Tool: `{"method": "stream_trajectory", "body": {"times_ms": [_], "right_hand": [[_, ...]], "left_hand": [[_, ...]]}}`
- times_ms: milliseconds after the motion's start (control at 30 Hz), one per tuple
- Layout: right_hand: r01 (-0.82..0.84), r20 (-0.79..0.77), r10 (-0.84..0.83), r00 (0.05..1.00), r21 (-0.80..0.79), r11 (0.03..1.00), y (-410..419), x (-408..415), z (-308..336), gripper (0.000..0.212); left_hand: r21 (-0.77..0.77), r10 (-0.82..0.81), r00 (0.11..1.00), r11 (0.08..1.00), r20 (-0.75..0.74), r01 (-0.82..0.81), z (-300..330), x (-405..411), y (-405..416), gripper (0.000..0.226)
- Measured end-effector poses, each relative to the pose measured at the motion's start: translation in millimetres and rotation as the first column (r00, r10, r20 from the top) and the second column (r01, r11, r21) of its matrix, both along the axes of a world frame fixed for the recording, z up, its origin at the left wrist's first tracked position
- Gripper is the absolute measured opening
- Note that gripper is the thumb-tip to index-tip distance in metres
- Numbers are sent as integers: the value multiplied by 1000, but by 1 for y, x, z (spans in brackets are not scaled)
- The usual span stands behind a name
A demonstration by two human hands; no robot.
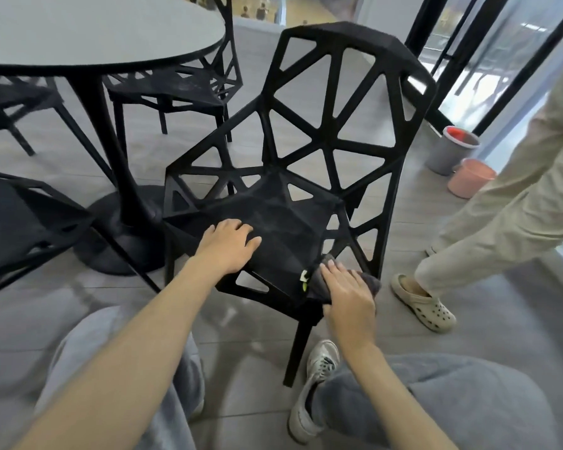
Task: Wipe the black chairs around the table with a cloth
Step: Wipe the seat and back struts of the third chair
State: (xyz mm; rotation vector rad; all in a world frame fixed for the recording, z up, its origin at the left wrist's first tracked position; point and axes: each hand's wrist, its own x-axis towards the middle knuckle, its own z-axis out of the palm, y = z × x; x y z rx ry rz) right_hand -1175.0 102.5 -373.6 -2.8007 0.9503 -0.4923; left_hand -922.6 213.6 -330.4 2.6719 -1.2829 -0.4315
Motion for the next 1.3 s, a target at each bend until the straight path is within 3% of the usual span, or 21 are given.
{"method": "stream_trajectory", "body": {"times_ms": [67, 200, 367, 533, 633, 867, 1100, 1300], "right_hand": [[-106, -18, 107, 994, 42, 994, 5, 1, -2, 86], [-207, -94, 199, 976, -92, 974, -21, 1, 4, 83], [-78, -214, 56, 975, -96, 992, -54, 45, 14, 63], [8, -235, -24, 972, -69, 998, -119, 101, 9, 48], [23, -242, -56, 969, -138, 990, -149, 131, 5, 50], [236, -224, -254, 941, -104, 966, -195, 180, 4, 46], [-14, -523, -109, 846, -226, 974, -115, 124, 33, 29], [13, -408, -115, 906, -244, 970, -147, 136, 18, 32]], "left_hand": [[-7, -37, 999, 999, 19, 37, 4, -4, -14, 58], [-27, -123, 992, 992, -12, 122, 15, -8, -39, 57], [84, -134, 985, 986, -105, 143, 24, 6, -43, 60], [220, -97, 977, 965, -191, 139, 22, 22, -42, 63], [249, -92, 977, 958, -195, 140, 21, 25, -46, 64], [237, -134, 962, 952, -238, 191, 19, 24, -60, 63], [263, -153, 956, 939, -250, 219, 26, 15, -67, 63], [268, -160, 955, 936, -250, 227, 23, 9, -66, 63]]}}
